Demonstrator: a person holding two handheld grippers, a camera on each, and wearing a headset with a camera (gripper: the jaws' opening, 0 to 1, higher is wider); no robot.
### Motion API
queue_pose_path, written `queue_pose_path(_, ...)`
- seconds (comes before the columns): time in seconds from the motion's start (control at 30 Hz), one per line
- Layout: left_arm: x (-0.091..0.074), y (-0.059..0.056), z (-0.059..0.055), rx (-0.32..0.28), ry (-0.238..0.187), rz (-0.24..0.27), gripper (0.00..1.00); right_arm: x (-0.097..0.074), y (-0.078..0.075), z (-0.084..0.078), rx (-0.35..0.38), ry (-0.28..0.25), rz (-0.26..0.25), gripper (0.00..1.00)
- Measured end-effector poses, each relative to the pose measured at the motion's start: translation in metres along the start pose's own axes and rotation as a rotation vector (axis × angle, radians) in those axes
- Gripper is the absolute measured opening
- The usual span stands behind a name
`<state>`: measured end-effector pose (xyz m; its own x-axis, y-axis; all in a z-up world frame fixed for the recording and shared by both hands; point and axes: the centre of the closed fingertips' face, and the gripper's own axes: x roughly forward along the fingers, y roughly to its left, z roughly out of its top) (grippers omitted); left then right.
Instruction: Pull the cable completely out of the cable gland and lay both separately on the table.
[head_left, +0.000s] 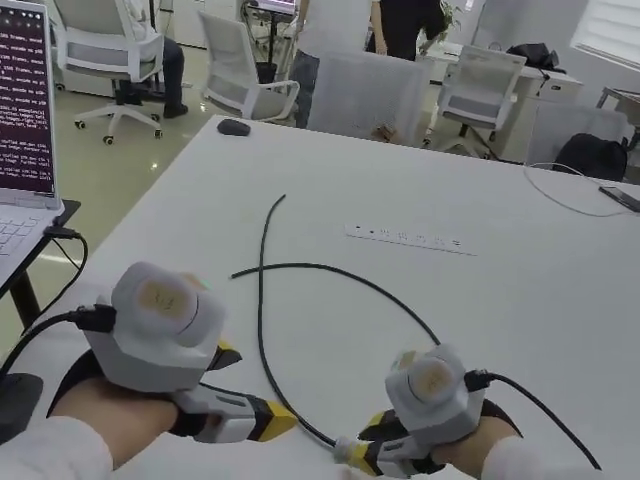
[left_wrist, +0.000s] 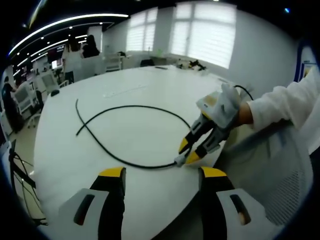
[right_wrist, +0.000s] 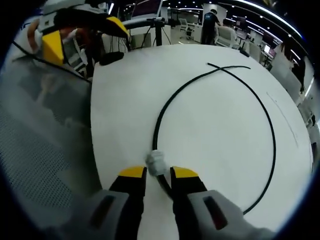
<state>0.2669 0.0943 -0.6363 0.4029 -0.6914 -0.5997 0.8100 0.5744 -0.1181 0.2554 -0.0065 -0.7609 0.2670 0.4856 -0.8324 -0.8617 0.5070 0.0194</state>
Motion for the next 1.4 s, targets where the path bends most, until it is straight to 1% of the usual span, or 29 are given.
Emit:
queue_pose_path(0.07,0.001,-0.001,0.0,0.005,0.002,-0.004,0.59,0.002,0.002,0.001,-0.011,-0.006,0.003,0.23)
queue_pose_path(0.13,0.0,-0.002,-0.001,0.007,0.005,-0.005,0.59,0.005,0.002,0.004,-0.025,-0.007,0.005,0.18)
queue_pose_path(0.2,0.0,0.0,-0.001,0.006,0.006,-0.002,0.59,0.008,-0.001,0.005,-0.047,-0.002,-0.014,0.14)
queue_pose_path(0.23,-0.001,0.0,-0.001,0.002,0.005,0.0,0.59,0.008,0.0,0.005,-0.053,-0.008,-0.005,0.13)
queue_pose_path(0.27,-0.001,0.001,-0.001,0.001,0.005,0.0,0.59,0.008,-0.002,0.006,-0.041,-0.013,-0.006,0.13)
queue_pose_path(0.3,-0.001,0.001,-0.001,-0.001,0.005,0.001,0.59,0.008,-0.003,0.007,-0.013,-0.026,-0.006,0.13)
queue_pose_path(0.33,-0.001,0.001,-0.001,-0.002,0.004,0.0,0.58,0.008,-0.003,0.006,-0.006,-0.028,-0.002,0.13)
queue_pose_path(0.43,-0.001,-0.002,-0.001,0.0,0.005,-0.008,0.58,0.008,-0.002,0.005,-0.014,-0.036,-0.003,0.13)
queue_pose_path(0.47,0.0,-0.002,-0.001,0.003,0.005,-0.01,0.58,0.008,-0.002,0.005,-0.015,-0.031,-0.005,0.13)
queue_pose_path(0.53,0.001,-0.004,0.0,0.008,0.006,-0.016,0.58,0.006,-0.002,0.006,-0.028,-0.006,-0.007,0.12)
queue_pose_path(0.57,0.001,-0.004,0.0,0.01,0.006,-0.017,0.58,0.004,-0.001,0.007,-0.028,-0.01,-0.006,0.12)
queue_pose_path(0.67,0.0,-0.005,0.0,0.012,0.005,-0.018,0.58,-0.006,0.002,0.017,-0.038,-0.044,0.002,0.12)
queue_pose_path(0.73,-0.001,-0.004,0.003,0.013,-0.007,-0.015,0.57,-0.014,0.002,0.024,-0.058,-0.068,-0.002,0.12)
queue_pose_path(0.77,-0.002,-0.004,0.005,0.012,-0.014,-0.014,0.57,-0.019,0.001,0.029,-0.059,-0.082,-0.003,0.12)
queue_pose_path(0.8,-0.003,-0.003,0.007,0.008,-0.024,-0.014,0.57,-0.021,0.001,0.031,-0.059,-0.087,-0.003,0.12)
queue_pose_path(0.83,-0.003,-0.003,0.008,0.005,-0.028,-0.016,0.57,-0.026,0.001,0.036,-0.058,-0.107,-0.005,0.12)
queue_pose_path(0.93,-0.002,-0.006,0.009,-0.006,-0.035,-0.029,0.57,-0.04,0.001,0.047,-0.055,-0.126,-0.007,0.12)
queue_pose_path(0.97,-0.002,-0.007,0.01,-0.006,-0.039,-0.034,0.57,-0.045,0.003,0.052,-0.062,-0.138,-0.008,0.12)
queue_pose_path(1.03,-0.001,-0.011,0.013,-0.005,-0.051,-0.051,0.57,-0.06,0.006,0.063,-0.099,-0.166,-0.011,0.11)
queue_pose_path(1.1,0.0,-0.016,0.016,0.0,-0.061,-0.068,0.57,-0.07,0.008,0.069,-0.105,-0.179,-0.011,0.11)
queue_pose_path(1.17,0.0,-0.018,0.017,0.007,-0.067,-0.073,0.57,-0.082,0.011,0.077,-0.108,-0.191,-0.009,0.11)
queue_pose_path(1.23,-0.001,-0.019,0.02,0.012,-0.076,-0.074,0.56,-0.093,0.015,0.087,-0.135,-0.214,-0.01,0.11)
queue_pose_path(1.27,-0.002,-0.019,0.022,0.012,-0.086,-0.074,0.55,-0.097,0.017,0.091,-0.154,-0.225,-0.011,0.11)
queue_pose_path(1.33,-0.005,-0.019,0.031,0.004,-0.131,-0.082,0.54,-0.108,0.023,0.1,-0.191,-0.247,-0.012,0.11)
queue_pose_path(1.37,-0.006,-0.02,0.036,-0.002,-0.156,-0.087,0.54,-0.114,0.026,0.106,-0.219,-0.265,-0.012,0.11)
queue_pose_path(1.4,-0.009,-0.021,0.041,-0.009,-0.186,-0.092,0.53,-0.118,0.029,0.109,-0.237,-0.271,-0.01,0.11)
